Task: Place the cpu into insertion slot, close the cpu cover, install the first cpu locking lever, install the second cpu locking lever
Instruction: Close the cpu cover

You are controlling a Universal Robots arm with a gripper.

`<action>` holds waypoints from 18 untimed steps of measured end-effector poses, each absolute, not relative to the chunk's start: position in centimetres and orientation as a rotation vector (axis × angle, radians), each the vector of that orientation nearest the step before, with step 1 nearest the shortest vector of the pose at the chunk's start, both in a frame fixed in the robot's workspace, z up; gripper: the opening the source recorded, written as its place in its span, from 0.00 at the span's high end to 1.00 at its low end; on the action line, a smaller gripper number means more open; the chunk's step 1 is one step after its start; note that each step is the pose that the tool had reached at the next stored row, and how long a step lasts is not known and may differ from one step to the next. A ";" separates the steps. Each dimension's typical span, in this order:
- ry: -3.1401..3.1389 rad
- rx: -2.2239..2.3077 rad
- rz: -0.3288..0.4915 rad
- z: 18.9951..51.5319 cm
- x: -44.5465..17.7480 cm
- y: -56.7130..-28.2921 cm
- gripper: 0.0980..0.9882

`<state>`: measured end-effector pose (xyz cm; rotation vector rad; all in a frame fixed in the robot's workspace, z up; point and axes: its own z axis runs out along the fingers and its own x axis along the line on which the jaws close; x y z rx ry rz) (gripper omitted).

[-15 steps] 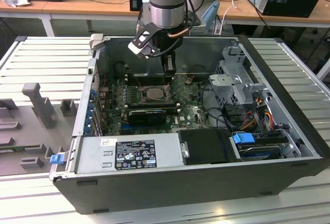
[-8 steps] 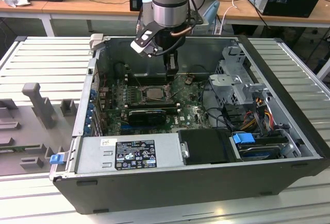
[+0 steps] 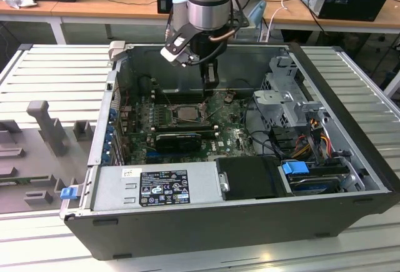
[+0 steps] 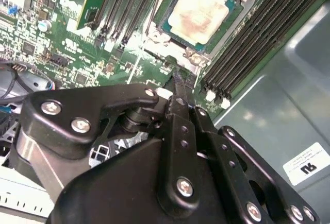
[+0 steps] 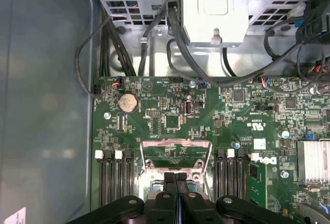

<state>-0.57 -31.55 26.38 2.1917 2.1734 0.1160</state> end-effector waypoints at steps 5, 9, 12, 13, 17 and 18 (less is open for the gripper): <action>2.173 2.192 0.116 26.6 0.0 -31.5 0.99; 2.173 2.192 0.116 26.6 0.8 -31.5 0.99; 2.174 2.192 0.115 26.6 1.7 -31.5 0.99; 2.174 2.192 0.116 26.6 1.9 -31.5 0.99; 2.174 2.192 0.115 26.6 3.5 -31.4 0.99; 2.174 2.192 0.115 26.6 3.8 -31.3 0.99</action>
